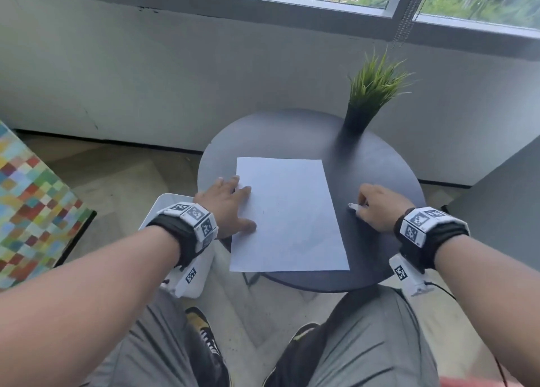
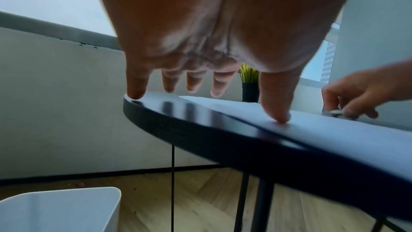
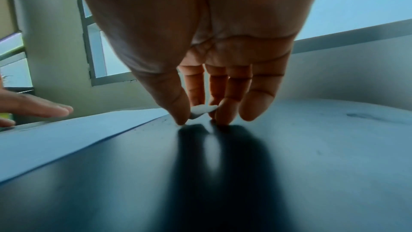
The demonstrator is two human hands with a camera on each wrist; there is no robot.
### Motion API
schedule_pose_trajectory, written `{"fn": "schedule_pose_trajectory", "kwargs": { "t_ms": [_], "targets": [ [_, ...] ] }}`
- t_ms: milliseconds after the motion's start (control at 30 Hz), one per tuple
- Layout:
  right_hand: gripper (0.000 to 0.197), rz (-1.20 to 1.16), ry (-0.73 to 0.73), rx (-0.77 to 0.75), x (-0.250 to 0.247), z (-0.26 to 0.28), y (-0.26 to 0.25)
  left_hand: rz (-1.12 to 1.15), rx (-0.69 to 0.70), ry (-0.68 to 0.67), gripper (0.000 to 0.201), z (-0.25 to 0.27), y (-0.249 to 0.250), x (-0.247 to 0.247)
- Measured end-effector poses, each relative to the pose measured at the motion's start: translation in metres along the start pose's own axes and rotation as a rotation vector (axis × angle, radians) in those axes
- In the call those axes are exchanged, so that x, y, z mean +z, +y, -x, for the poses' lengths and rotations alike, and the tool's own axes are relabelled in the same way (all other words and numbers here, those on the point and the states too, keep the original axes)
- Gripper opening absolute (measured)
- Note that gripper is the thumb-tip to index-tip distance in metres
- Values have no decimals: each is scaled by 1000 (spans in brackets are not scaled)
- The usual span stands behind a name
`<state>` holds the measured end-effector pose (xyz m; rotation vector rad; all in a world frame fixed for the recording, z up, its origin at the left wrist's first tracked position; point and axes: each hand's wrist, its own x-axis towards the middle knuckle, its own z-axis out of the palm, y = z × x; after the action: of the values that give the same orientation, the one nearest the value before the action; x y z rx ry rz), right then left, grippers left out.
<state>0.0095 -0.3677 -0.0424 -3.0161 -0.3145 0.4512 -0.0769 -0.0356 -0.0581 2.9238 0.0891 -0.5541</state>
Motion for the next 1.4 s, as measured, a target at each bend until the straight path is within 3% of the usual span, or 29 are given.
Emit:
{"fn": "schedule_pose_trajectory", "kwargs": {
  "t_ms": [100, 167, 333, 400, 533, 600, 667, 767, 933, 1067, 1100, 1233, 1333, 1400],
  "targets": [
    [20, -117, 43, -79, -10, 2, -16, -43, 25, -26, 89, -2, 0, 5],
    [17, -204, 50, -209, -11, 6, -36, -68, 57, -33, 84, -2, 4, 3],
    [10, -154, -26, -503, -3, 8, -92, -168, 234, -41, 69, 6, 22, -12],
    [13, -73, -65, -568, 3, 4, -104, -180, 245, -42, 80, 6, 27, -14],
    [16, 48, -26, -549, 9, -8, -115, -264, 236, -105, 124, 2, 27, -5],
    [18, 136, 14, -598, 11, -5, -119, -299, 252, -104, 130, 1, 25, -3],
    [18, 253, 10, -740, 20, 5, -123, -314, 265, -112, 132, 0, 22, -3],
    [20, 415, -90, -958, 22, 27, -132, -330, 274, -110, 132, -1, 19, -4],
    [26, 347, 30, -792, 7, -13, -122, -373, 288, -138, 134, -6, 21, -7],
    [22, 442, -111, -1018, 26, 19, -133, -376, 285, -188, 136, -6, 22, -10],
    [23, 437, -116, -1015, 24, 18, -132, -378, 285, -194, 136, -7, 23, -11],
    [28, 328, 79, -842, 10, -9, -123, -387, 278, -203, 136, -9, 26, -13],
    [20, 384, -70, -1065, 25, 22, -129, -395, 267, -220, 137, -6, 26, -12],
    [19, 414, -126, -1055, 22, 26, -130, -396, 268, -215, 136, -6, 26, -13]
  ]
}}
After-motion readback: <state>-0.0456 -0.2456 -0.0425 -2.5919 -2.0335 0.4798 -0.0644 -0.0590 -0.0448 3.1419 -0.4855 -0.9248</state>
